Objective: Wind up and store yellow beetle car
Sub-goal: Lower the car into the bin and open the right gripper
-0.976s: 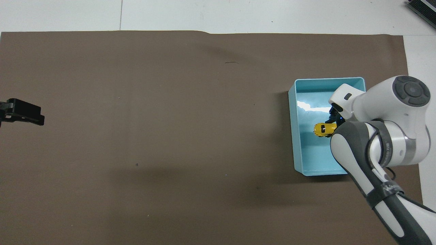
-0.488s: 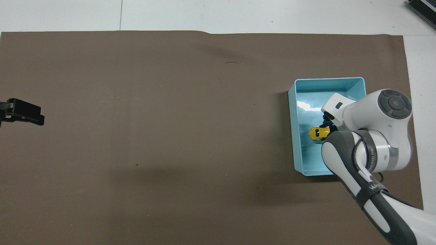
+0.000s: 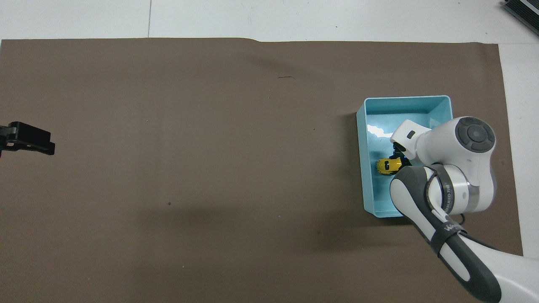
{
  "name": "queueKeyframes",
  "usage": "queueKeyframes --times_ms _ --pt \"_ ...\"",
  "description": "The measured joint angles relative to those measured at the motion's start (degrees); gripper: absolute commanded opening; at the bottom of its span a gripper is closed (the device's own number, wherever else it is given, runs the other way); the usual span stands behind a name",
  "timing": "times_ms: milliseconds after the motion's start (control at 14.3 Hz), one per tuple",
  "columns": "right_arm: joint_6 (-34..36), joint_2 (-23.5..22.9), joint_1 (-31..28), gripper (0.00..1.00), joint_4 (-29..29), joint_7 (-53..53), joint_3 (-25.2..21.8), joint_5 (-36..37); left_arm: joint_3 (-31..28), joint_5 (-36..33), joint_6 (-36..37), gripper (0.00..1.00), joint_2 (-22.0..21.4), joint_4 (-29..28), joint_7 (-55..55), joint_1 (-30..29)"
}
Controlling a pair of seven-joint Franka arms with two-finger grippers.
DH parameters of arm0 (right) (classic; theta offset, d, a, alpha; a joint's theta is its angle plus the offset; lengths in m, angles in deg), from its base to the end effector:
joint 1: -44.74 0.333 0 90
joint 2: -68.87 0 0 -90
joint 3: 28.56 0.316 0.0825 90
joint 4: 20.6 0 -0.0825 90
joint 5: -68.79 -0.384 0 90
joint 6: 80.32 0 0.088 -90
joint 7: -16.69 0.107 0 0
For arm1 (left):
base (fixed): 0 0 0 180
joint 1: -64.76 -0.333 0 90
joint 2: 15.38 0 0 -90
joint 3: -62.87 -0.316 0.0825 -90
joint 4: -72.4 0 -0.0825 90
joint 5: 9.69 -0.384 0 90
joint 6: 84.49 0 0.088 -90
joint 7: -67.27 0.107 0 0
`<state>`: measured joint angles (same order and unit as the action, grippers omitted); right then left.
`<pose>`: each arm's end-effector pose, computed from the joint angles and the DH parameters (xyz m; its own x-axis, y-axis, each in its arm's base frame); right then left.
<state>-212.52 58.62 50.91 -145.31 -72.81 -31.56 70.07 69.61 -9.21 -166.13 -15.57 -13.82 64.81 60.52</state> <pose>0.5494 0.0302 0.3053 -0.0632 0.9977 -0.0255 0.9969 0.0619 -0.0479 0.5378 -0.0246 0.6447 0.9970 -0.0018 -0.0768 -0.0014 -1.0000 0.0047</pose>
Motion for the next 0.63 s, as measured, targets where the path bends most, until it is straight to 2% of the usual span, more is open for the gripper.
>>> queueKeyframes --times_ms 70,139,209,279,627 --pt "-0.19 0.01 0.16 0.11 -0.01 0.00 0.01 0.01 0.00 0.00 0.00 1.00 0.00 0.00 0.00 0.00" --pt "-0.19 0.06 0.21 0.39 -0.01 0.00 0.01 0.01 0.00 0.00 0.00 1.00 0.00 0.00 0.00 0.00" --pt "-0.20 0.05 0.21 0.84 -0.02 0.00 0.01 0.01 0.00 0.00 0.00 1.00 0.00 0.00 0.00 0.00" --pt "-0.20 0.05 0.22 1.00 -0.02 0.00 0.02 0.01 0.00 0.00 0.00 1.00 0.00 0.00 0.00 0.00" --pt "0.80 -0.21 0.11 1.00 1.04 0.24 -0.08 -0.10 0.00 0.00 0.00 1.00 0.00 0.00 0.00 0.00"
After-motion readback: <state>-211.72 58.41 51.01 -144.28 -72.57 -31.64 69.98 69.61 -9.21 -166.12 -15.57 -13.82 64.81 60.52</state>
